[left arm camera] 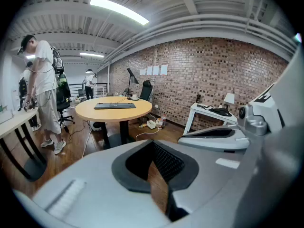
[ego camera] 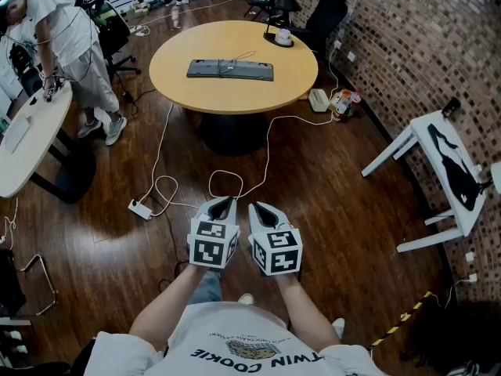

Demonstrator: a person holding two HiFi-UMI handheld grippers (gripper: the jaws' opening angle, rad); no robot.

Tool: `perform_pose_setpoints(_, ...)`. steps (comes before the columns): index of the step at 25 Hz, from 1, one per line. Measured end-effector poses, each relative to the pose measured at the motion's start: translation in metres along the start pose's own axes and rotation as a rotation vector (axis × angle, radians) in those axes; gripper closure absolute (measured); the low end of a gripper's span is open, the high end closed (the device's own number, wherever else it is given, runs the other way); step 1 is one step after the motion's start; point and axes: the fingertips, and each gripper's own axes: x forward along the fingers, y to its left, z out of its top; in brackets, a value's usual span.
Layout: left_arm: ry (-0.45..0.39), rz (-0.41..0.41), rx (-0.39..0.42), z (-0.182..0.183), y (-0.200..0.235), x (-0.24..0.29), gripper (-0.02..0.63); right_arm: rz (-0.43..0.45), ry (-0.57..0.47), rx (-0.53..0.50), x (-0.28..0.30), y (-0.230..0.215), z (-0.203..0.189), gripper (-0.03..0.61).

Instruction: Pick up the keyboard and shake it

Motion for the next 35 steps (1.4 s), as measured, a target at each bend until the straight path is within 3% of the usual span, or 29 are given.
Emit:
perform_pose_setpoints(10, -0.013, -0.092, -0.007, 0.060, 0.095, 0.068, 0.607, -0.074, 0.029, -0.005, 0.109, -0.004, 0.063, 0.577)
perform_pose_setpoints(17, 0.003, -0.146, -0.013, 0.081, 0.171, 0.104, 0.607, -0.103, 0.041, 0.031, 0.193, 0.008, 0.096, 0.576)
perform_pose_setpoints(25, 0.021, -0.147, -0.042, 0.092, 0.232, 0.138, 0.607, -0.099, 0.058, 0.061, 0.256, 0.004, 0.112, 0.575)
perform_pose_setpoints(35, 0.049, -0.117, -0.054, 0.124, 0.289, 0.227, 0.607, -0.039, 0.054, 0.076, 0.349, -0.052, 0.146, 0.576)
